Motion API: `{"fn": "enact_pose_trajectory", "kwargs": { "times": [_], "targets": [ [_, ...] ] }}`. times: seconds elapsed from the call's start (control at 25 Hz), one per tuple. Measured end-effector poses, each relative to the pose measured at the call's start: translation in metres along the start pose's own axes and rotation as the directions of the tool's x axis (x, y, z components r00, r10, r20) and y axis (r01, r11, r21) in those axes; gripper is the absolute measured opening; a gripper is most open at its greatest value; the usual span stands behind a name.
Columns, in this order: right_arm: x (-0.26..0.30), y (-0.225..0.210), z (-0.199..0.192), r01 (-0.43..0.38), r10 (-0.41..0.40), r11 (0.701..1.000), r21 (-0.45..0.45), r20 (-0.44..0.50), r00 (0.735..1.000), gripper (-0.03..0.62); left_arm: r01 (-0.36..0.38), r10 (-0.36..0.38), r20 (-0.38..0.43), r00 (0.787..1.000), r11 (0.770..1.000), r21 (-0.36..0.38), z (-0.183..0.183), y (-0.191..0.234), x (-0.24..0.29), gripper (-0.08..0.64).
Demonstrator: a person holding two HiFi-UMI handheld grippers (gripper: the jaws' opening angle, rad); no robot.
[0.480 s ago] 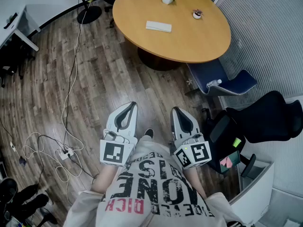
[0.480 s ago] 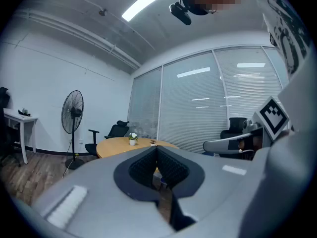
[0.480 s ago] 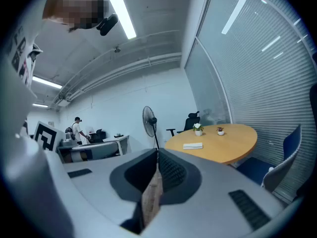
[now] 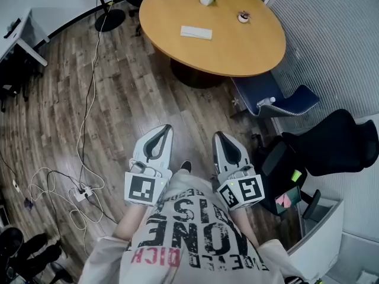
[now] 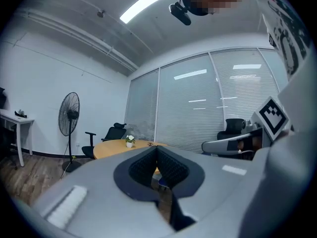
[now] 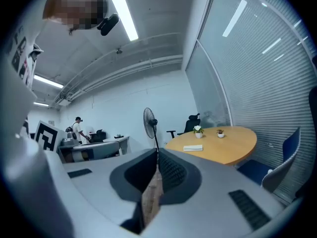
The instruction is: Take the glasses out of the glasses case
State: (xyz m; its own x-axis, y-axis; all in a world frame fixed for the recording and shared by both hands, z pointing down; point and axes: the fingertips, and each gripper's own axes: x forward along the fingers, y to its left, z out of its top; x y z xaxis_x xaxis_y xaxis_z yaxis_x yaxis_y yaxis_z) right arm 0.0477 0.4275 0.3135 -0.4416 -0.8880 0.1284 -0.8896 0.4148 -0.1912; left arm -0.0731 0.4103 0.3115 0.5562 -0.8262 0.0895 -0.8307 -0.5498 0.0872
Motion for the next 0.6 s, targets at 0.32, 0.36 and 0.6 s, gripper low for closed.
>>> {"fn": "enact_pose_trajectory", "kwargs": {
  "times": [0.32, 0.36, 0.6],
  "targets": [
    [-0.009, -0.017, 0.002, -0.001, 0.001, 1.0, -0.002, 0.014, 1.0, 0.02, 0.014, -0.014, -0.014, 1.0, 1.0, 0.016, -0.005, -0.016, 0.008, 0.012],
    [-0.011, -0.02, 0.003, -0.004, 0.004, 1.0, -0.005, 0.018, 1.0, 0.018, 0.016, -0.016, -0.014, 1.0, 1.0, 0.018, -0.005, -0.019, 0.01, 0.012],
    [-0.018, -0.032, 0.004, -0.028, 0.028, 0.999, -0.021, 0.026, 0.999, 0.02, -0.007, 0.007, -0.023, 1.0, 1.0, 0.009, -0.012, -0.03, 0.019, 0.014]
  ]
}}
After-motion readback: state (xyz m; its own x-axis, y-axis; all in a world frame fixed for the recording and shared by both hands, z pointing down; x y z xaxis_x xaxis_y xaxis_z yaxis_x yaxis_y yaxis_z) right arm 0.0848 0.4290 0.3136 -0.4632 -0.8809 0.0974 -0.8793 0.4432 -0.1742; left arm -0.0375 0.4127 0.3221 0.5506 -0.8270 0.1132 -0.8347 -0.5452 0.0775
